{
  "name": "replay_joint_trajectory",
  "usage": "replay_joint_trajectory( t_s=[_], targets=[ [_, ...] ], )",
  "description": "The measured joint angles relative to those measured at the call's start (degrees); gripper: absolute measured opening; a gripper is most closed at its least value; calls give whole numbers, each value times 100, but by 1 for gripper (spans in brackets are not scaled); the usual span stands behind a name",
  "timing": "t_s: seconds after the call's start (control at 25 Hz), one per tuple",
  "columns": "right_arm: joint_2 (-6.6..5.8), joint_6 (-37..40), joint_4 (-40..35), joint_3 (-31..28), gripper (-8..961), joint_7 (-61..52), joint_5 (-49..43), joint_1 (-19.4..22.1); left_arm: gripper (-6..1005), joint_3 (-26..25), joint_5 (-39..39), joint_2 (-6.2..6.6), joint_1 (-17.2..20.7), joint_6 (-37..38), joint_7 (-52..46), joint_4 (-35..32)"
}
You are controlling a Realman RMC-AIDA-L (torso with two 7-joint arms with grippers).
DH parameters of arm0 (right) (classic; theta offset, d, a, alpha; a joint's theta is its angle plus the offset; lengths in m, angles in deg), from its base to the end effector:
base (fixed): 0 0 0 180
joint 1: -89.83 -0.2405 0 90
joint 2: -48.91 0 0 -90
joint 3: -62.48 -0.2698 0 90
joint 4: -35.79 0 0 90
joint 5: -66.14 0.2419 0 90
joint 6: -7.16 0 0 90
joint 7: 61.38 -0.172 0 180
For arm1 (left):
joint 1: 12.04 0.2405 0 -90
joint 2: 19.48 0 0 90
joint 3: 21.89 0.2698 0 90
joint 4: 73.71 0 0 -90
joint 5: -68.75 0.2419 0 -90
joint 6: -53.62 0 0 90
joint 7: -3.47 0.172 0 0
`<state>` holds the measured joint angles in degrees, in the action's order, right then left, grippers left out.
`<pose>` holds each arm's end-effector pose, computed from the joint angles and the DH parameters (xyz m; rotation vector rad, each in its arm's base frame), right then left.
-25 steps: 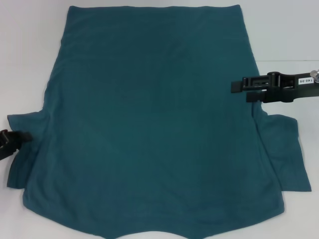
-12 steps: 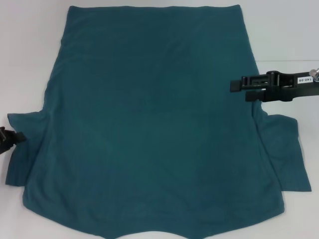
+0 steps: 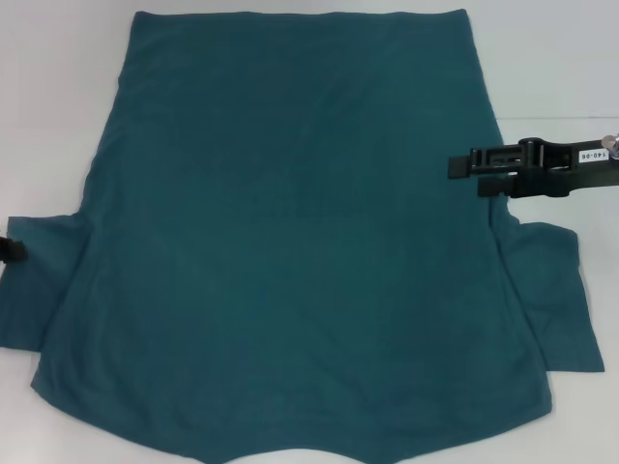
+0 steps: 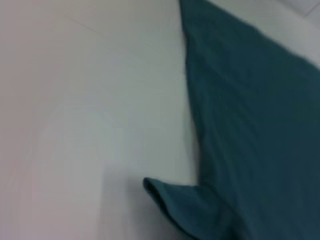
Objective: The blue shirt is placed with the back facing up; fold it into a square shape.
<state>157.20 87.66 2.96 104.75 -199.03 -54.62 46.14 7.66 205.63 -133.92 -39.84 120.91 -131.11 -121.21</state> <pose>0.2548 0.4611 0.0284 -2.3166 1.7108 0.5640 -0.4034 0.4024 0.0767 -1.7876 -1.6392 -0.3771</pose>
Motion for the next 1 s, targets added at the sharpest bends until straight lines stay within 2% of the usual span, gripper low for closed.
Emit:
replay_joint_trajectory(
  t_s=[0.48,0.8,1.0],
  targets=[
    [0,1,6,0,816,1,0,2,3,435,1356,-41,-353,-63,-461,-772],
    [0,2,7,0,815,1,-16,1,3,656,1947,-11,-574,-62,-746,-949],
    [0,2,13,1,814,1,-25,2,4,697,2259,-52,-626,-36,-878,-1174]
  ],
)
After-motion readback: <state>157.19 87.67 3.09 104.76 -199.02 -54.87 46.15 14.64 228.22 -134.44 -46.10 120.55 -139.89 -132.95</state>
